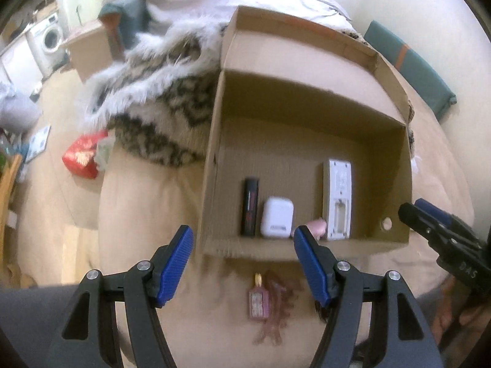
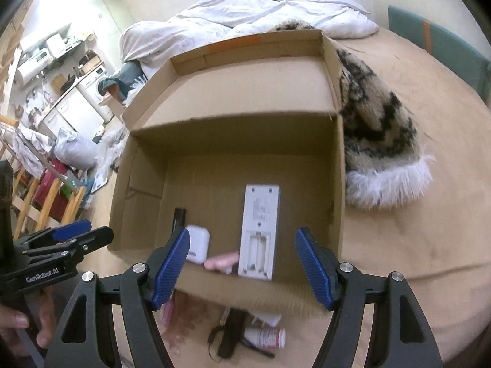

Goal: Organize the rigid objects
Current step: 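Place the earbud case and remote upright in the box and open both tools, then grasp the pink perfume bottle with the left tool and lift it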

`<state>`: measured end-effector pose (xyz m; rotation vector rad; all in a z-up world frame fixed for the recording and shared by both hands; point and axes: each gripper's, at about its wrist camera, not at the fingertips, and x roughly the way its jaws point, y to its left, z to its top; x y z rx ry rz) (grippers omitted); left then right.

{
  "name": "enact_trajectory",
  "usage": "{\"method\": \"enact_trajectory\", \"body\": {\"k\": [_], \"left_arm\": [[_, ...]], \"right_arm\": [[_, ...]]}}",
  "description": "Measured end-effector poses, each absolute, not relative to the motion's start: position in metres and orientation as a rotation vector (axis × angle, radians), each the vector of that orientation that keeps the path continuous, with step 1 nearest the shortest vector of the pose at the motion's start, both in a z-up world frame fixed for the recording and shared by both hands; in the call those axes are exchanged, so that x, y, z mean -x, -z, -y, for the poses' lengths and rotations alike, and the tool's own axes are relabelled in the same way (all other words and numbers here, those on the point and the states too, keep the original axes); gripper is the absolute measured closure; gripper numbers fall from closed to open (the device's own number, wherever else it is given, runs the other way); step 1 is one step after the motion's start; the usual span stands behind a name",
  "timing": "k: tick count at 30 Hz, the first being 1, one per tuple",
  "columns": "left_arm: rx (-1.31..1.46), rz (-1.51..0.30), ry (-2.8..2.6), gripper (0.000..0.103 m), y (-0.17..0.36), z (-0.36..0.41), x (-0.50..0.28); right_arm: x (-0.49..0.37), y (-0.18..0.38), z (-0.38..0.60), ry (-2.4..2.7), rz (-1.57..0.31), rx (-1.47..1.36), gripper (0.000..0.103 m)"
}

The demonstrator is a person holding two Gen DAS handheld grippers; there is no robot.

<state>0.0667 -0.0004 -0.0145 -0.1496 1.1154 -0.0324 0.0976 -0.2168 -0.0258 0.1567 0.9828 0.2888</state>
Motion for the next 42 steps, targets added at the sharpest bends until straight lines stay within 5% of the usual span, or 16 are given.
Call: {"method": "enact_trajectory", "body": {"k": [33,36,38,42], "left_arm": [[0.157,-1.273,0.023,0.038,0.079,-0.017,-0.044],[0.161,-1.338,0.043,0.048,0.101,-0.004,-0.053],[0.149,-1.415,0.061,0.066,0.121,0.007,-0.058],[0.192,-1.520,0.082,0.066,0.143,0.019,-0.067]], "right_arm": [[-0.039,0.070,0.257,-0.290,-1.218,-0.308,0.028],[-0.046,0.075,0.255,-0.300,-1.223,-0.327,0.028],[-0.053,0.079,0.253,-0.286,-1.232,-0.340,0.028],[-0.062,0.085,0.250,-0.268,-1.237,-0.367,0.028]]}}
